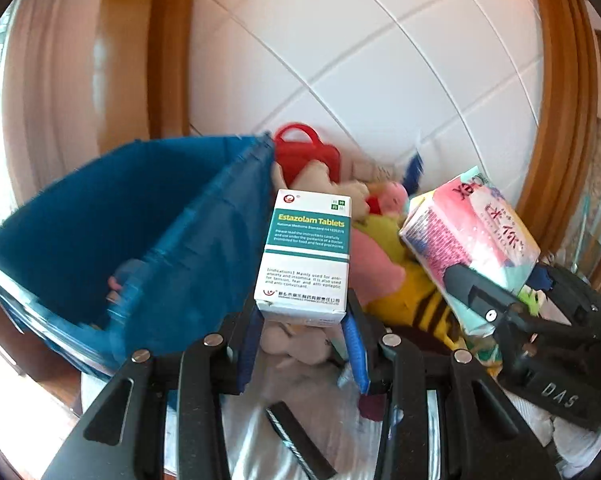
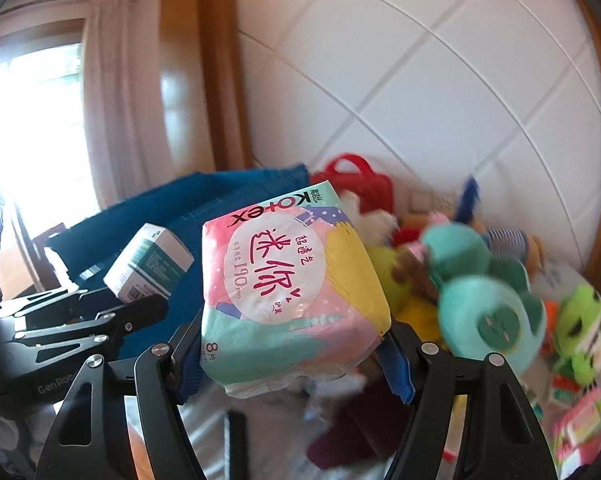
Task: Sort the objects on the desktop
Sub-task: 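Carry the Estazolam box and Kotex pack over the blue crate with both grippers, then open both grippers to drop the Estazolam box and Kotex pack into the crate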
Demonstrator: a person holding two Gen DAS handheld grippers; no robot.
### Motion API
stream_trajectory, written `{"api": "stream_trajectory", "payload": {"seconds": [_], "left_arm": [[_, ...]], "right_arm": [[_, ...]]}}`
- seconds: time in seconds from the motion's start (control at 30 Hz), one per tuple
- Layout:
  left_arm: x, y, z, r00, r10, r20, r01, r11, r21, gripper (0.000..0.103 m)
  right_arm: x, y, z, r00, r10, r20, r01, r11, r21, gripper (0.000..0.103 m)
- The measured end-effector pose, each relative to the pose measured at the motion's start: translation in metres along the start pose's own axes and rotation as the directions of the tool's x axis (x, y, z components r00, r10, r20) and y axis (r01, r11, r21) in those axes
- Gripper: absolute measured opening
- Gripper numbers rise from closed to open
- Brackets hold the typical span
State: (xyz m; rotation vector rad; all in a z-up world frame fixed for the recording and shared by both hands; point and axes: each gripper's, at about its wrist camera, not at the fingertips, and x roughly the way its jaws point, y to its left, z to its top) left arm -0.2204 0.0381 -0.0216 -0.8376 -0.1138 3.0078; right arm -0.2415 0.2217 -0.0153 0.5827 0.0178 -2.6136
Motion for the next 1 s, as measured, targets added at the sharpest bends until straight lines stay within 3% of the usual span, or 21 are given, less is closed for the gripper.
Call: {"api": "stream_trajectory", "payload": {"seconds": [0.23,0.6,0.77,1.0], "left_arm": [[-0.023,0.071,0.035,0.997,0.060,0.057,-0.059,0.998,-0.008,0.037],[0.010,0.204,0.062,0.990,0.144,-0.008,-0.144,0.988,-0.054,0.037],[0.028,0.258,0.071,0.985,0.169,-0.044,-0.171,0.983,-0.070,0.037],[0.041,0.283,0.080,0.987,0.148,-0.068,-0.153,0.986,-0.072,0.038]], "right_arm": [[0.025,0.071,0.045,0.996,0.066,0.056,-0.064,0.997,-0.046,0.072],[0.101,0.183,0.089,0.991,0.118,0.070,-0.114,0.992,-0.057,0.072],[0.139,0.210,0.095,0.994,0.103,0.027,-0.101,0.993,-0.054,0.072],[0.160,0.222,0.107,0.998,0.058,0.021,-0.056,0.996,-0.063,0.072]]}}
